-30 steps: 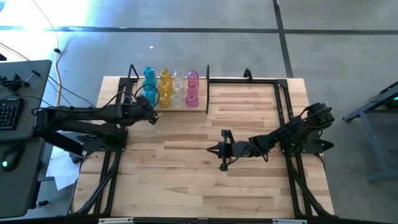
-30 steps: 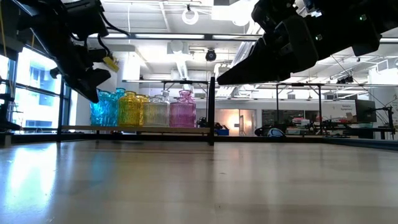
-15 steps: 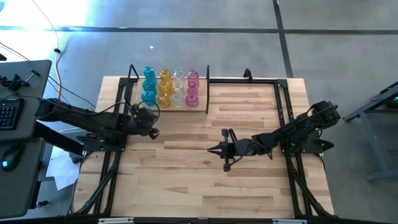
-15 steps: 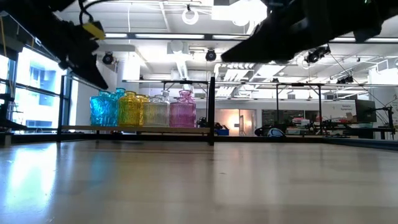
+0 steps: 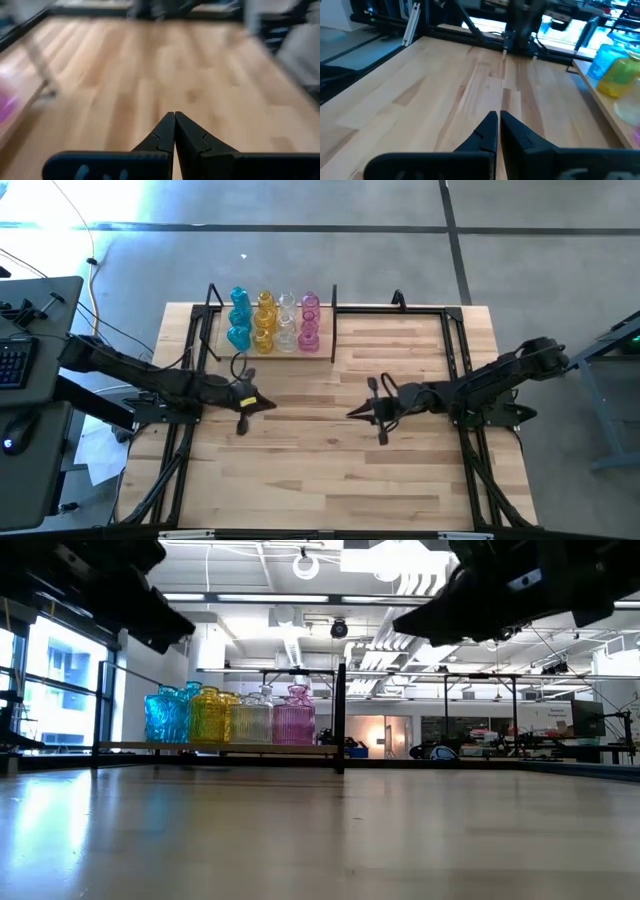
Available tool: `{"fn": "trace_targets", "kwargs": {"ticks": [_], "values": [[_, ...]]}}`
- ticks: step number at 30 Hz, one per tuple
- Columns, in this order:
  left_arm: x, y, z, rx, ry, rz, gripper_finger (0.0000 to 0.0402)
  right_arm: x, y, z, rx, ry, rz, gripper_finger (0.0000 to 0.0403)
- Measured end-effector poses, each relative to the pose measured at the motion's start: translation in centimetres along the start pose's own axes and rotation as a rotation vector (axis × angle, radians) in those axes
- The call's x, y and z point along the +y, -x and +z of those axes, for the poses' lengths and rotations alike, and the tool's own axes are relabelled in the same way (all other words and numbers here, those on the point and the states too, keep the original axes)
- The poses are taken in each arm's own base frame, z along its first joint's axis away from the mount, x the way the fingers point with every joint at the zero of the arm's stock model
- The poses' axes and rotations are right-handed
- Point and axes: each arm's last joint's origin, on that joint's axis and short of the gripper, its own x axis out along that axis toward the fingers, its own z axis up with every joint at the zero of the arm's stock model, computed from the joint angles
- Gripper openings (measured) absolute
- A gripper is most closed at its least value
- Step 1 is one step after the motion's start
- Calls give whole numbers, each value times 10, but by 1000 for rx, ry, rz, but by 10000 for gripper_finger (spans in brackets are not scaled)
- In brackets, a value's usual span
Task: Sort vases onto shelf
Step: Return to Home Position
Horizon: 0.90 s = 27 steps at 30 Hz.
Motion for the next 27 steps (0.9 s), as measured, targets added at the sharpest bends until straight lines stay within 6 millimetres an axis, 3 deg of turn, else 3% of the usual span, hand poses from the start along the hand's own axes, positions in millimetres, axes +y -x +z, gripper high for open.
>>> {"fn": "trace_targets", "kwargs": {"ticks": [2, 17, 27], "values": [[1, 1, 0, -54, -19, -62, 0, -3, 9, -3, -8, -14, -8, 0], [26, 35, -8, -230, -7, -61, 0, -17, 90, -19, -201, 15, -115, 0], [35, 52, -22, -260, 15, -33, 0, -19, 121, -32, -294, 6, -160, 0]]}}
